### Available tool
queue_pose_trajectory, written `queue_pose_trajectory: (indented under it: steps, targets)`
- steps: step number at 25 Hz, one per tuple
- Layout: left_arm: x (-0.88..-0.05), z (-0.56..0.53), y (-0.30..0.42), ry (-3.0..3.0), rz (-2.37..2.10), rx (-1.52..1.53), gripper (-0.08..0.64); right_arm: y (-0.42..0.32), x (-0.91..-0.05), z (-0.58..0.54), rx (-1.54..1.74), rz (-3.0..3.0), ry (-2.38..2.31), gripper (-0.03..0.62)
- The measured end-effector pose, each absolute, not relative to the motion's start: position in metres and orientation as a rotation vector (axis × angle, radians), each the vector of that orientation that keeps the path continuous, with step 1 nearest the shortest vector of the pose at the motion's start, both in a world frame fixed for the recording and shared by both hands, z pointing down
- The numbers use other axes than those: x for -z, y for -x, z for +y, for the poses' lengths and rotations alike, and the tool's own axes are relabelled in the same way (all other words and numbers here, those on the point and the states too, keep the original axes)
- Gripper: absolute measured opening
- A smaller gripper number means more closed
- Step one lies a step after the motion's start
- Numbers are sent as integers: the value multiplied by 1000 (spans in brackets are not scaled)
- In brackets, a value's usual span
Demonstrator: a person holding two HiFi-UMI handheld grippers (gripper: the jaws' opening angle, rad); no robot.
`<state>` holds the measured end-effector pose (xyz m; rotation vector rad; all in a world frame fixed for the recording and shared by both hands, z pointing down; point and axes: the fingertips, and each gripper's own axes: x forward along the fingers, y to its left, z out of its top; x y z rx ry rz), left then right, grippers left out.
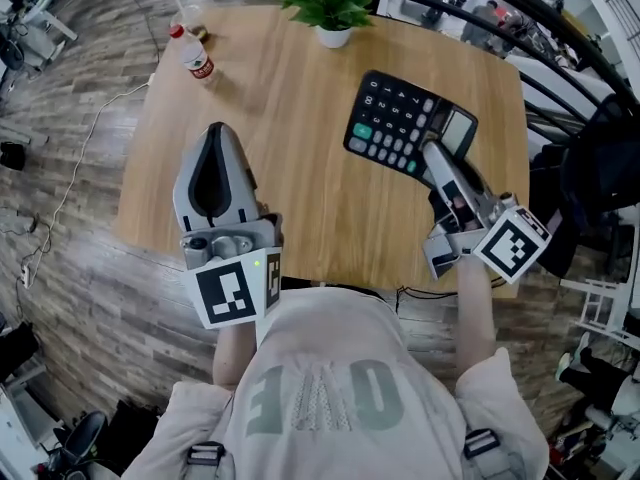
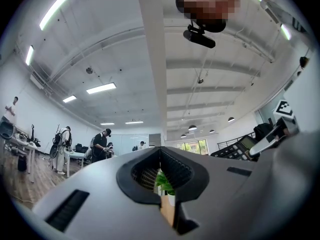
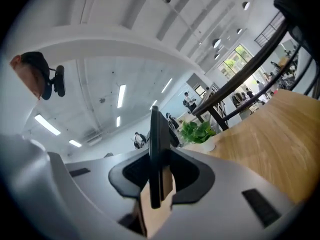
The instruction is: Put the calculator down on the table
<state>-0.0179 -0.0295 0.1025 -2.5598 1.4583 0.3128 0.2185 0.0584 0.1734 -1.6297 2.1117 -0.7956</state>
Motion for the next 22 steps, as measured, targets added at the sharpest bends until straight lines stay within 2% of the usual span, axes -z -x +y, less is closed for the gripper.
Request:
queue_pose_trajectory:
  steps: [9, 15, 22]
  targets:
    - [-133, -55, 24, 2588, 1501, -246, 9, -197, -213, -14, 1050, 2710, 1534, 106]
    - [-179, -73, 38, 2575, 1604, -81, 9, -170, -273, -49, 1305, 3056, 1314, 100]
    - [-214, -91, 51, 2570, 1721, -20, 9, -133, -351, -53, 1630, 3266, 971, 98]
